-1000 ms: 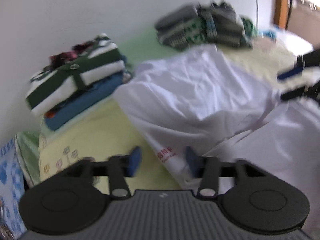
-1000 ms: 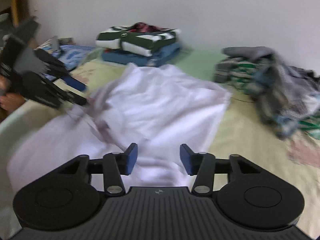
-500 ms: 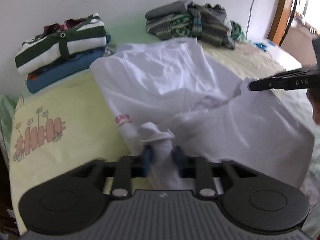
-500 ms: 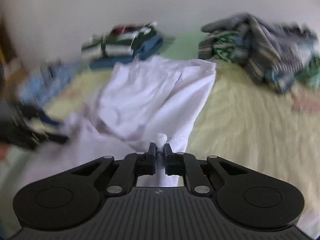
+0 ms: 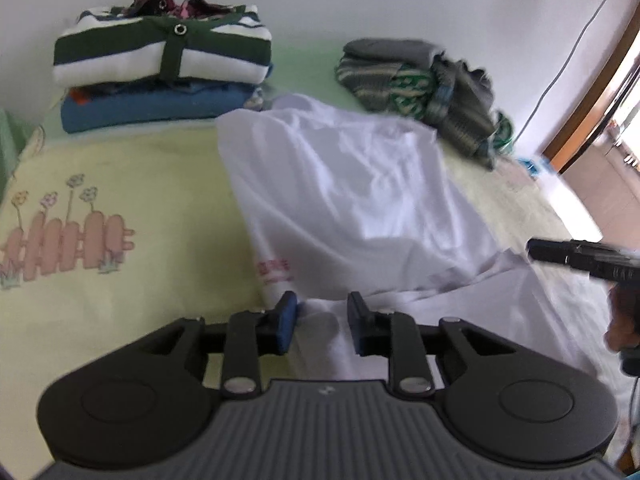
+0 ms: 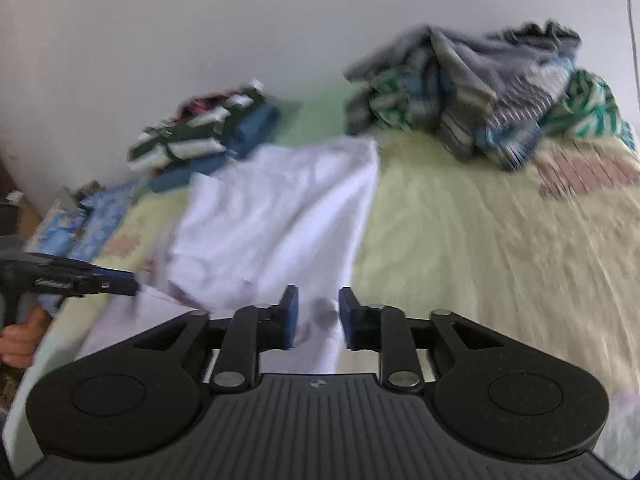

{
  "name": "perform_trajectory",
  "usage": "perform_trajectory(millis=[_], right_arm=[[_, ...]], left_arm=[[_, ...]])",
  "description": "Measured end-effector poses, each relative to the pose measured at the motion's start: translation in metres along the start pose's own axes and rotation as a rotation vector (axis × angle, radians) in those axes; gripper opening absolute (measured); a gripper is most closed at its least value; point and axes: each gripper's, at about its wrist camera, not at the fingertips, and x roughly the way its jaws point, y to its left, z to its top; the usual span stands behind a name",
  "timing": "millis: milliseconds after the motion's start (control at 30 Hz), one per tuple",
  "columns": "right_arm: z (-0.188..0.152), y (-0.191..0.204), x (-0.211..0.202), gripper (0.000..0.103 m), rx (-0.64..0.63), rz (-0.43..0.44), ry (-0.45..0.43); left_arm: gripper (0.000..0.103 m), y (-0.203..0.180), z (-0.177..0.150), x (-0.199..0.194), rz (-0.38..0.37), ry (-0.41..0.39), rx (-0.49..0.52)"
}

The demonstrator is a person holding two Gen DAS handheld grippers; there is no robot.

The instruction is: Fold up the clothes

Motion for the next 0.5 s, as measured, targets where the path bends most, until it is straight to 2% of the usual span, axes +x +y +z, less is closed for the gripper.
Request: perform_trajectory(millis=[33,100,233,267,300,333,400,500], right_arm=[[0.000,0.003,-0.001,0.042,-0.036,0.013,0.007],[-0.002,0.010,0.001,0.043,-0.120,0.021,0.021],[-0.008,0.028,0.026,0.042,-0.297,-0.063,0.057],[-0.009,0.031,0.030,0.028,-0.324,-0.086,0.060],[-0.011,0.035,0.033,0.019,-0.347,-0.106,0.060],[-0.009,0.036,0.032,0.005,-0.335,-0.100,0.043],[-0.004,0.035,0.026,0.005,-0.289,-0.072,-0.004],[-0.001,0.032,0.035,0.005,-0.269,-0.107,0.011]], left_arm=[[0.024,-0.004,-0.002,0.001,0.018,0.007,0.022],[0.024,-0.009,-0.005,0.007,0.052,0.030,0.060],[0.025,-0.014,-0.008,0.012,0.102,0.038,0.086],[0.025,-0.017,-0.009,0.011,0.116,0.033,0.096],[0.022,-0.018,-0.011,0.010,0.132,0.027,0.107],[0.022,-0.019,-0.012,0.009,0.146,0.023,0.115],[0.025,-0.019,-0.015,0.008,0.172,0.016,0.124],[0.031,-0.015,-0.016,0.009,0.181,0.009,0.104]])
